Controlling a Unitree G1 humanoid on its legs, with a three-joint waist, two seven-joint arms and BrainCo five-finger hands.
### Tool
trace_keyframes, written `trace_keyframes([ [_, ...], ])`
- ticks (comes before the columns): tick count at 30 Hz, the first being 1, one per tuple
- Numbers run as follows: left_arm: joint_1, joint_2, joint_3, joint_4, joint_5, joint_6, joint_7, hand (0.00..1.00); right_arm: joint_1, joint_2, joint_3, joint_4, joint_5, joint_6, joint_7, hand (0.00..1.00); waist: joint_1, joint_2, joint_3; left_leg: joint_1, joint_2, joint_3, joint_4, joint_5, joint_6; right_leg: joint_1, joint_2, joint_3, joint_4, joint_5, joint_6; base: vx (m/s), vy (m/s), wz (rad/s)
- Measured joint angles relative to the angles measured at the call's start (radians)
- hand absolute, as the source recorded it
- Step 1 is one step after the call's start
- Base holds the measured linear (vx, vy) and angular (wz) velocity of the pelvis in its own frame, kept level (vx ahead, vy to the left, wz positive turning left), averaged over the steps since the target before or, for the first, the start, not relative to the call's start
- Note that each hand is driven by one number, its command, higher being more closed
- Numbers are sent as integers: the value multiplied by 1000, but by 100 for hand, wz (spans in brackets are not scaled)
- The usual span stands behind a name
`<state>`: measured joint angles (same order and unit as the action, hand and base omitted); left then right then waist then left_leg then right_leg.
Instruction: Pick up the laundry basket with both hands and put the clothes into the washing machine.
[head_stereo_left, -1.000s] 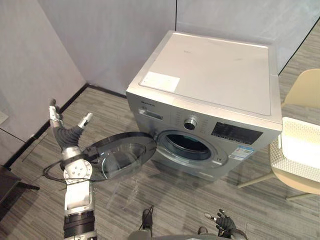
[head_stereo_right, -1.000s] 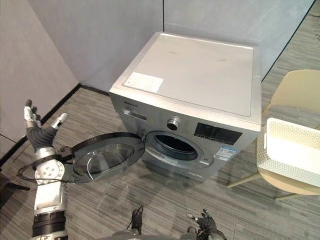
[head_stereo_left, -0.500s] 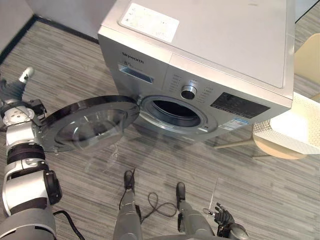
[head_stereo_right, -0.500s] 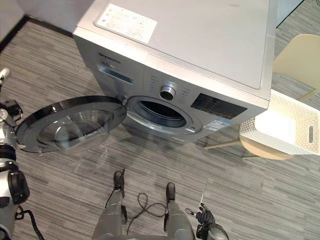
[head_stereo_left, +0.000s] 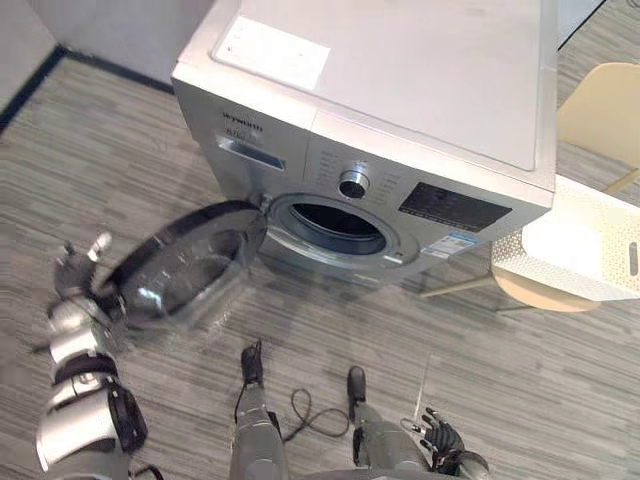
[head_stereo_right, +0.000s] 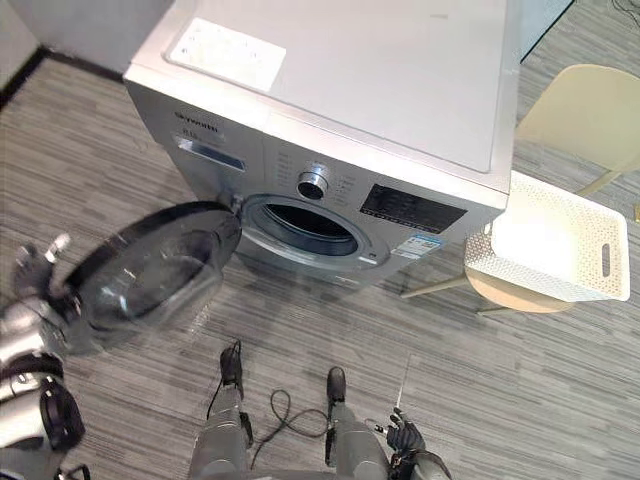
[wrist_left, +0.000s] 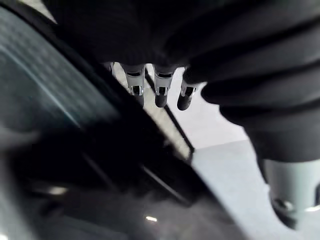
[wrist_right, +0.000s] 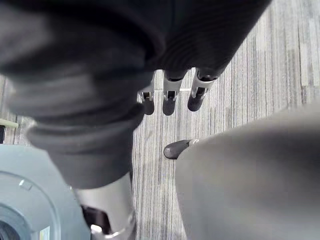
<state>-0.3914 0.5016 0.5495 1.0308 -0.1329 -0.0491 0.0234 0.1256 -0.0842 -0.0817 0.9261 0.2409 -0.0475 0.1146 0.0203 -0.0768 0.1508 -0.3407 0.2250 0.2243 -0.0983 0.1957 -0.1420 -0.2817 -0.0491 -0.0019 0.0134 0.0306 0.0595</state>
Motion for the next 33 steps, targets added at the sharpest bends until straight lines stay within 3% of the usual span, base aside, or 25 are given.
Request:
trace_keyframes([
  [2,99,-94,-2,53,21,11,-14,0,1,-20,-1,6,-18,6,1,0,-2,25,-19,12,3,-2,-3,1,1,3,4,-12,27,-29,-2,-37,-41,13],
  [4,218,-251,-40,110,77,39,-31,0,0,-45,-1,33,-39,7,1,0,-4,43,-32,41,0,-6,-5,1,0,35,3,-21,28,-46,9,13,-51,13],
  [8,341,-404,-175,150,122,71,-71,0,1,-32,-2,53,-55,11,7,0,-4,32,-49,71,-6,-7,-6,0,-1,70,-4,-26,25,-58,18,47,-13,10],
  [12,313,-421,-371,124,179,61,-67,0,-4,-26,-4,76,-53,8,19,0,-11,37,-62,131,-25,27,-6,-16,-21,104,-21,7,19,-67,28,28,16,-19],
  [15,175,-417,-576,108,204,66,-50,0,-16,-22,-11,78,-43,4,19,0,-57,42,-69,147,-32,84,-4,-24,-31,83,-29,68,20,-54,46,24,21,-44],
  [16,127,-418,-599,104,209,67,-36,0,-17,-20,-16,78,-40,4,18,0,-68,42,-70,147,-32,98,0,-25,-32,72,-28,86,20,-47,46,10,15,-79],
  [18,-75,-405,-614,85,197,62,32,0,-15,-24,-28,80,-31,0,12,0,-117,40,-70,150,-32,158,0,-19,-31,43,-26,148,17,-16,45,12,6,-95],
  [19,-176,-379,-583,90,157,105,102,0,-2,-24,-44,83,-22,-3,0,0,-146,39,-69,160,-32,198,0,-18,-31,26,-23,192,17,-3,49,40,-2,-103],
  [20,-196,-332,-540,96,113,105,138,0,11,-25,-68,88,-16,-5,-10,0,-179,42,-67,177,-32,238,0,-19,-32,17,-21,229,17,2,52,46,-9,-102],
  [21,-202,-322,-531,82,93,95,161,0,26,-26,-80,92,-16,-8,-16,0,-186,42,-67,184,-32,256,0,-19,-32,13,-19,246,17,5,54,39,-19,-80],
  [22,-217,-318,-504,69,71,119,205,0,66,-27,-103,103,-16,-8,-28,0,-196,43,-67,197,-29,281,-1,-21,-34,12,-15,270,17,8,55,26,-25,-52],
  [25,-215,-321,-472,51,19,127,240,0,157,3,-132,98,-19,-4,-33,0,-175,41,-67,214,-5,316,-6,-35,-52,13,1,288,19,12,54,28,-60,-30],
  [29,-143,-326,-468,-85,-4,123,220,0,178,51,-168,92,-36,15,-33,0,-168,34,-70,216,5,337,-6,-43,-56,13,2,282,19,6,62,-25,-52,2],
  [32,-79,-336,-456,-154,-13,61,189,0,177,59,-180,77,-46,15,-45,0,-164,27,-75,218,3,358,-6,-42,-55,18,-8,273,20,5,64,-3,-17,11],
  [33,-44,-339,-455,-165,-12,16,171,0,176,60,-179,76,-46,15,-47,0,-162,22,-77,230,2,358,-6,-38,-52,32,-12,266,18,5,63,27,-10,10],
])
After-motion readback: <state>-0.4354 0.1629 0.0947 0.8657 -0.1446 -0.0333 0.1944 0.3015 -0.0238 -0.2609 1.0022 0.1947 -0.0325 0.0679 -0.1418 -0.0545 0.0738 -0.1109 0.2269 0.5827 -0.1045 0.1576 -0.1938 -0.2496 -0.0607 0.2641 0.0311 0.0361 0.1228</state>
